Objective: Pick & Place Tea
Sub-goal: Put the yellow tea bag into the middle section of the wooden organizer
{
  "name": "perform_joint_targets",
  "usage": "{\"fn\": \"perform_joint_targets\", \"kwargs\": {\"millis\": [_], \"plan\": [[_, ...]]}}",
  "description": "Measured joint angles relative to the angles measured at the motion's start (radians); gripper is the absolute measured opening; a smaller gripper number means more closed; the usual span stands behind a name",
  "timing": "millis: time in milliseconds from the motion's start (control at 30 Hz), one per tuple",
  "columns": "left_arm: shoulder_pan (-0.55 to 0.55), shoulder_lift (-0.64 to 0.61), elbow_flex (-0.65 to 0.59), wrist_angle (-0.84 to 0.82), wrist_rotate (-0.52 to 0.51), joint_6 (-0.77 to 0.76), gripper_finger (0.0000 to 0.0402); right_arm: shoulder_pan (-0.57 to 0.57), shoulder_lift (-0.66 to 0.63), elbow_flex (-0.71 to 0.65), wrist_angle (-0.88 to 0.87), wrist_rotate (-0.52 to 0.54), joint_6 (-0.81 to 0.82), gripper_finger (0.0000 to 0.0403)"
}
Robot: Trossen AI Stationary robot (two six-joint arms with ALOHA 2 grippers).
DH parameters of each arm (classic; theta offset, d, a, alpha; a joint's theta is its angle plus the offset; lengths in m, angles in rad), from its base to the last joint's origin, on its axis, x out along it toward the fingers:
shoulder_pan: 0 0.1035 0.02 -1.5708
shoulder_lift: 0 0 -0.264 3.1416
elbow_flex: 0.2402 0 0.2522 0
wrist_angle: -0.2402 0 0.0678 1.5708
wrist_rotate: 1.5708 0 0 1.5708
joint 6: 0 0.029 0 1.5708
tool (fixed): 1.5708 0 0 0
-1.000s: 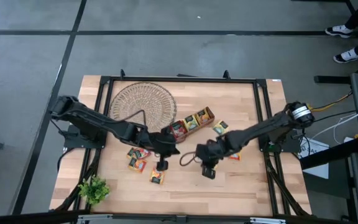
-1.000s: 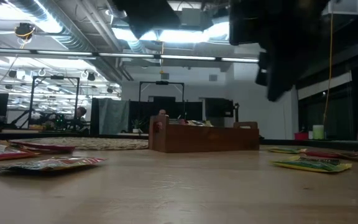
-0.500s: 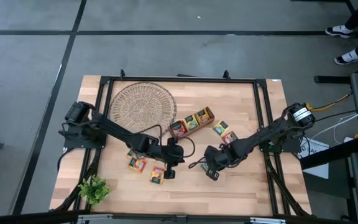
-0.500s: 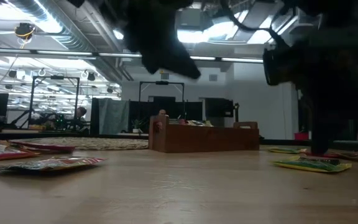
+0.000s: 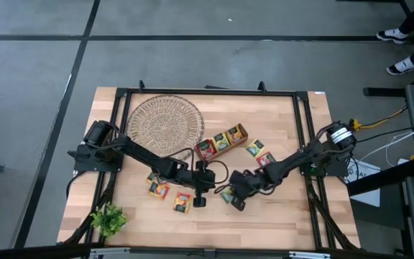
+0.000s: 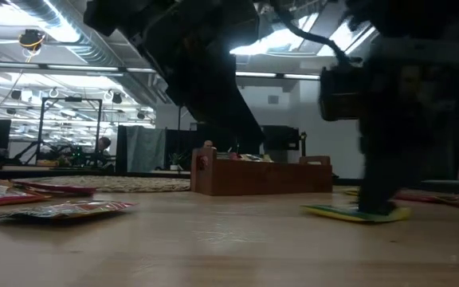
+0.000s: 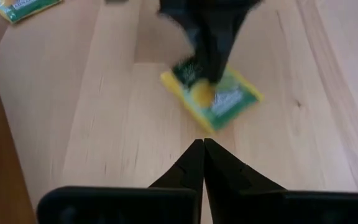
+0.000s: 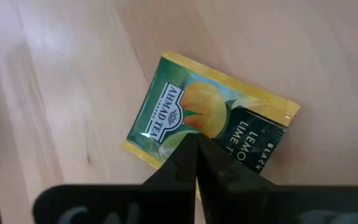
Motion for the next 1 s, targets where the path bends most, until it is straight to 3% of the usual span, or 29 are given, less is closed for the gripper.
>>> {"fn": "perform_joint_targets", "kwargs": {"millis": [133, 433, 633, 1000], "plan": [[0.0, 0.0, 0.0, 0.009, 0.006, -0.001, 0.0002, -0.034, 0.019, -0.001, 0.088, 0.01, -0.1, 0.0006], [0.0, 0.0, 0.0, 0.012, 0.057, -0.019, 0.0002, -0.085, -0.018, 0.083, 0.079, -0.005, -0.286, 0.0006], [0.001, 0.015, 0.001, 0.061, 0.087, -0.022, 0.0002, -0.084, -0.079, 0.155, -0.183, 0.003, -0.289, 0.0006], [0.015, 0.134, 0.069, 0.111, 0.11, 0.014, 0.0002, -0.053, -0.203, 0.173, -0.521, 0.085, -0.091, 0.0033]]}}
